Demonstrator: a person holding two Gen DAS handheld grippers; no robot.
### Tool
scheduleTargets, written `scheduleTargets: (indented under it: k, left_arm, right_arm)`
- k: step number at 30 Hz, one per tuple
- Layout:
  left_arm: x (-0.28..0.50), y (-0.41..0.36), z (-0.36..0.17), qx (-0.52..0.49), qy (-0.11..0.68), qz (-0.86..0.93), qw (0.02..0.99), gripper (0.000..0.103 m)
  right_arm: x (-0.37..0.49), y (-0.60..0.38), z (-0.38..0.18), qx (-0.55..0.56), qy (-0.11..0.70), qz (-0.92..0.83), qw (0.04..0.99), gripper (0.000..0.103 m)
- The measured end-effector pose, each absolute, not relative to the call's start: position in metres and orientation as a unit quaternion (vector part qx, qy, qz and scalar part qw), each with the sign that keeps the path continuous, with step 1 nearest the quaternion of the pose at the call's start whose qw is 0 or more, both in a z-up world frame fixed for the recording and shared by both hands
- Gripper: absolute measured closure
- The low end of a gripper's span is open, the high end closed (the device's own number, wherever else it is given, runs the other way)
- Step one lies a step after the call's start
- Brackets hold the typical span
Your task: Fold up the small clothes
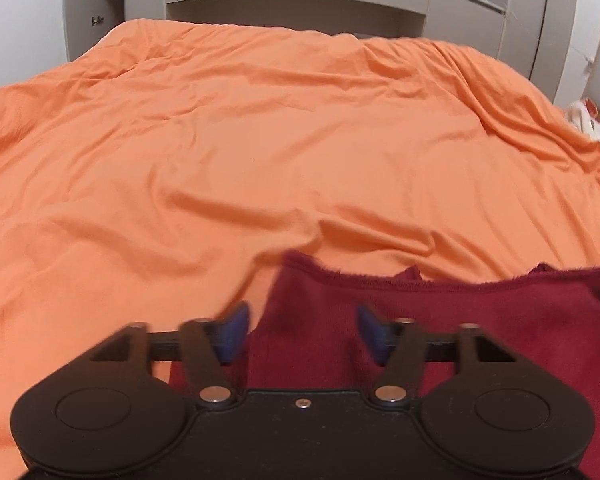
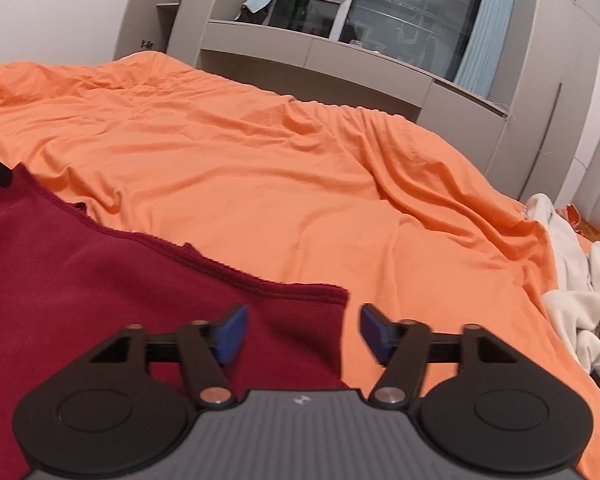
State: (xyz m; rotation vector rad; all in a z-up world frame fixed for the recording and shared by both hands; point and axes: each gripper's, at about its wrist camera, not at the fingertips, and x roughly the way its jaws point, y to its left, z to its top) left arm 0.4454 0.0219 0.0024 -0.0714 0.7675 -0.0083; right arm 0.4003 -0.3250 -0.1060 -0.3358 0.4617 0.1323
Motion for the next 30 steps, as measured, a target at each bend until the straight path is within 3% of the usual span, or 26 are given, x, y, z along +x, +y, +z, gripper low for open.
scheduleTargets:
  k: [3, 8, 18, 30]
  left_arm:
    - [0.443, 0.025, 0.008, -0.048, 0.373, -0.003, 0.927, 0.017]
    - [0.436, 0.023, 0.008, -0.044, 0.369, -0.002, 0.928, 0.003]
    - [0.442, 0.030, -0.020, -0.030, 0.402, 0.037, 0.914, 0.002]
    - [0.422, 0.017, 0.003, -0.029, 0.373, 0.028, 0.927, 0.001]
  right_arm:
    - [0.400, -0.329, -0.105, -0.160, 0.225, 0.058, 0.959, 0.008]
    - [0.402, -0.331, -0.108, -0.169, 0.228, 0.038, 0.958, 0.000]
    - [0.413, -0.354, -0.128, -0.138, 0.262, -0.009, 0.955, 0.000]
    - [0.375, -0.366, -0.090, -0.120, 0.234, -0.016, 0.965, 0.000]
